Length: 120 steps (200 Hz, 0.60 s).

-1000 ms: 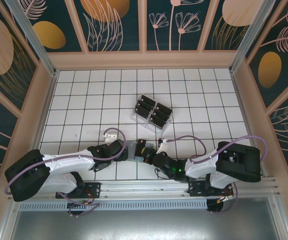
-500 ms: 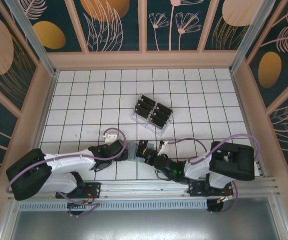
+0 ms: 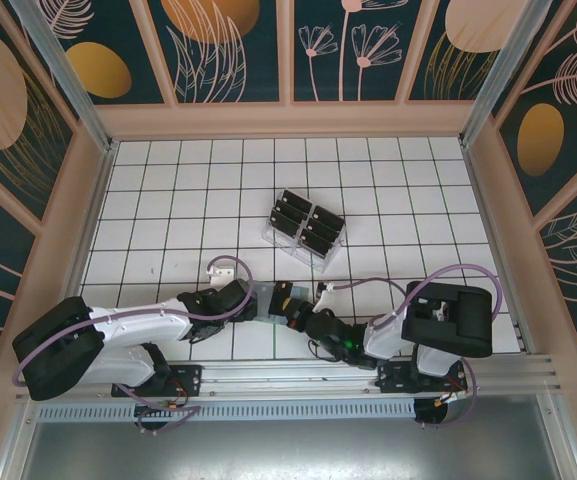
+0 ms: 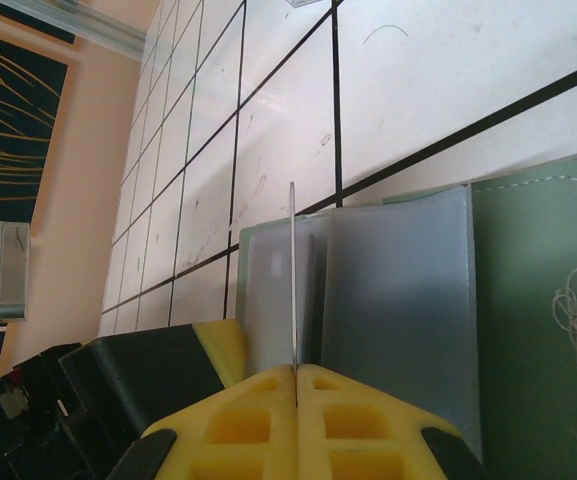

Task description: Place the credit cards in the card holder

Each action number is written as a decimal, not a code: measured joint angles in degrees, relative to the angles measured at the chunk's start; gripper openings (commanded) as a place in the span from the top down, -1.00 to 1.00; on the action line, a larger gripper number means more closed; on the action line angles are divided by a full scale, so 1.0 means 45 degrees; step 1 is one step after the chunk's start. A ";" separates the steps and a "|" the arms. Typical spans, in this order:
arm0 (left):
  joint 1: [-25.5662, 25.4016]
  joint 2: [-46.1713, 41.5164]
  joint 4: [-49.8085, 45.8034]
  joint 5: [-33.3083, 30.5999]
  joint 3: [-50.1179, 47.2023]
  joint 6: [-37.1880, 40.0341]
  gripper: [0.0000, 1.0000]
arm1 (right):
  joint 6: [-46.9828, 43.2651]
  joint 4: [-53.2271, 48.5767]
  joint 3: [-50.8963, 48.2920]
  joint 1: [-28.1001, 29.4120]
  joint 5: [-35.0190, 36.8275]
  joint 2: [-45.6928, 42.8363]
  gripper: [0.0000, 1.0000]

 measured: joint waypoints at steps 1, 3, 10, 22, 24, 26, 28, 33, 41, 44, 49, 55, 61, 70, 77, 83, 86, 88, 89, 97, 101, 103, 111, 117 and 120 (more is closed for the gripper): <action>0.0000 0.0000 0.0000 0.0000 0.0000 0.0000 -0.98 | 0.0005 0.0005 0.0000 0.0000 0.0000 0.0000 1.00; 0.0000 0.0000 0.0000 0.0000 0.0000 0.0000 -0.98 | 0.0005 0.0024 0.0000 0.0000 0.0000 0.0000 1.00; 0.0000 0.0000 0.0000 0.0000 0.0000 0.0000 -0.97 | 0.0005 0.0102 0.0000 0.0000 0.0005 0.0000 1.00; 0.0000 0.0000 0.0000 0.0000 0.0000 0.0000 -0.98 | 0.0005 0.0146 0.0000 0.0000 0.0005 0.0000 1.00; 0.0000 0.0000 0.0000 0.0000 0.0000 0.0000 -0.98 | 0.0005 0.0146 0.0000 0.0000 0.0005 0.0000 1.00; 0.0000 0.0000 0.0000 0.0000 0.0000 0.0000 -0.98 | 0.0005 0.0141 0.0000 0.0000 0.0005 0.0000 1.00; 0.0000 0.0000 0.0000 0.0000 0.0000 0.0000 -0.97 | 0.0005 0.0141 0.0000 0.0000 0.0005 0.0000 1.00; 0.0000 0.0000 0.0000 0.0000 0.0000 0.0000 -0.98 | 0.0005 0.0141 -0.0005 0.0005 0.0010 0.0000 1.00; 0.0000 0.0000 0.0000 0.0000 0.0000 0.0000 -0.98 | 0.0005 0.0146 -0.0024 0.0005 0.0010 -0.0005 1.00; 0.0000 0.0000 0.0000 0.0000 0.0000 0.0000 -0.97 | 0.0005 0.0141 -0.0029 0.0015 0.0015 -0.0005 1.00; 0.0000 0.0000 0.0000 0.0000 0.0000 0.0000 -0.97 | 0.0005 0.0136 -0.0058 0.0015 0.0015 -0.0010 1.00; 0.0000 0.0000 0.0000 0.0000 0.0000 0.0000 -0.98 | 0.0005 0.0131 -0.0083 0.0024 0.0015 -0.0015 1.00; 0.0000 0.0000 0.0000 0.0000 0.0000 0.0000 -0.98 | 0.0005 0.0131 -0.0112 0.0029 0.0019 -0.0015 1.00; 0.0000 0.0000 0.0005 0.0000 -0.0005 0.0000 -0.98 | 0.0010 0.0131 -0.0141 0.0039 0.0019 -0.0015 1.00; 0.0000 0.0000 0.0005 0.0000 -0.0005 0.0000 -0.98 | 0.0015 0.0131 -0.0160 0.0049 0.0019 -0.0019 1.00; 0.0000 0.0000 0.0005 0.0000 -0.0005 0.0000 -0.98 | 0.0044 0.0126 -0.0165 0.0073 0.0024 -0.0024 1.00; 0.0000 0.0000 0.0010 0.0000 -0.0010 0.0000 -0.98 | 0.0049 0.0126 -0.0165 0.0083 0.0024 -0.0024 1.00; 0.0000 0.0000 0.0015 0.0000 -0.0010 0.0000 -0.98 | 0.0049 0.0126 -0.0165 0.0087 0.0024 -0.0024 1.00; 0.0000 0.0000 0.0015 0.0000 -0.0010 0.0000 -0.98 | 0.0053 0.0126 -0.0165 0.0087 0.0024 -0.0024 1.00; 0.0000 0.0000 0.0019 -0.0005 -0.0015 0.0000 -0.98 | 0.0063 0.0131 -0.0165 0.0121 0.0024 -0.0024 1.00; 0.0000 0.0000 0.0024 -0.0005 -0.0015 0.0000 -0.98 | 0.0083 0.0126 -0.0165 0.0131 0.0024 -0.0024 1.00; 0.0000 0.0000 0.0024 0.0000 -0.0015 0.0000 -0.98 | 0.0092 0.0126 -0.0165 0.0136 0.0024 -0.0024 1.00; 0.0000 0.0000 0.0029 0.0000 -0.0015 0.0000 -0.97 | 0.0107 0.0126 -0.0170 0.0151 0.0024 -0.0024 1.00; 0.0000 0.0000 0.0029 -0.0005 -0.0015 0.0000 -0.98 | 0.0141 0.0131 -0.0175 0.0165 0.0024 -0.0024 1.00; 0.0000 0.0000 0.0034 -0.0005 -0.0015 0.0000 -0.98 | 0.0141 0.0131 -0.0180 0.0165 0.0024 -0.0024 1.00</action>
